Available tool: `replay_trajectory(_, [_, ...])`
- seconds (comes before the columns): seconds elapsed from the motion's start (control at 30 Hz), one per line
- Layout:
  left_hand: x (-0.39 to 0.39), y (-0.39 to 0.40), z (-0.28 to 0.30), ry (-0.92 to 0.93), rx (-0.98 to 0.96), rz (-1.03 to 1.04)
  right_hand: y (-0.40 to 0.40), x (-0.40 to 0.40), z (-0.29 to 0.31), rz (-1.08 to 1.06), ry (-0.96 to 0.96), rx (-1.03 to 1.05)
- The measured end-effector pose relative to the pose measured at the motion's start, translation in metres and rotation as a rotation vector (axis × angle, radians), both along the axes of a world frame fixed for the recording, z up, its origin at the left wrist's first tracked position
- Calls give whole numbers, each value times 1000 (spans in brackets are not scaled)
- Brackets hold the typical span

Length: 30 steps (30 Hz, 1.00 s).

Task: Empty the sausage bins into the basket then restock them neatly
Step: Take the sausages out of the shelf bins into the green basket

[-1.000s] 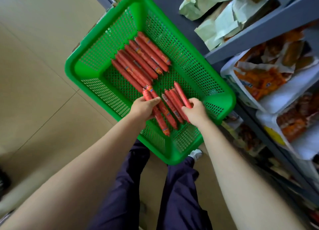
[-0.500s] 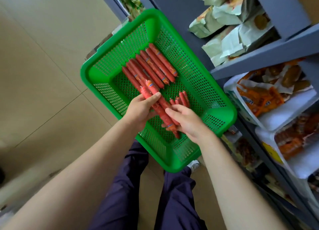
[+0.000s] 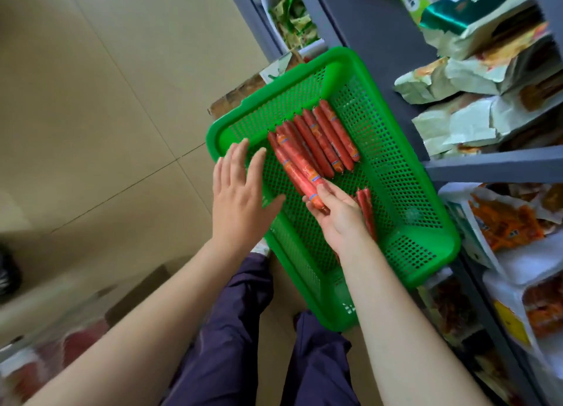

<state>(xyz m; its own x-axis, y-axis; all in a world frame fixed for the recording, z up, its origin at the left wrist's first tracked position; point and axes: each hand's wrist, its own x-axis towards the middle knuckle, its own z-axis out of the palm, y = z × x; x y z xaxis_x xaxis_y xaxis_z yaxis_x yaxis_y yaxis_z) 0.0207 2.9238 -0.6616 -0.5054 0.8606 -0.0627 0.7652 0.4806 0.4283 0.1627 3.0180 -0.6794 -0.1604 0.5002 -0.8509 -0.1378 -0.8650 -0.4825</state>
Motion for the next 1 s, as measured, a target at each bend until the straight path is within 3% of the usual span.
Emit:
replay_trajectory(0.23, [-11,-43,-17,-52,-246,34,-16,-49,-16,35,-34,-154])
replay_trajectory(0.5, [-8,-39,-13,-102,-277,84,-13,-49,-4,32,-152,-324])
replay_trajectory(0.67, [-2,-29,13,-165,-304,95,-7,-30,31,127,-174,-287])
replay_trajectory(0.8, [19,2,76,-302,-142,27,10,-1,114,72,-80,11])
replay_trajectory(1.0, [72,64,253,-413,139,-219,30,73,320,194,-286,712])
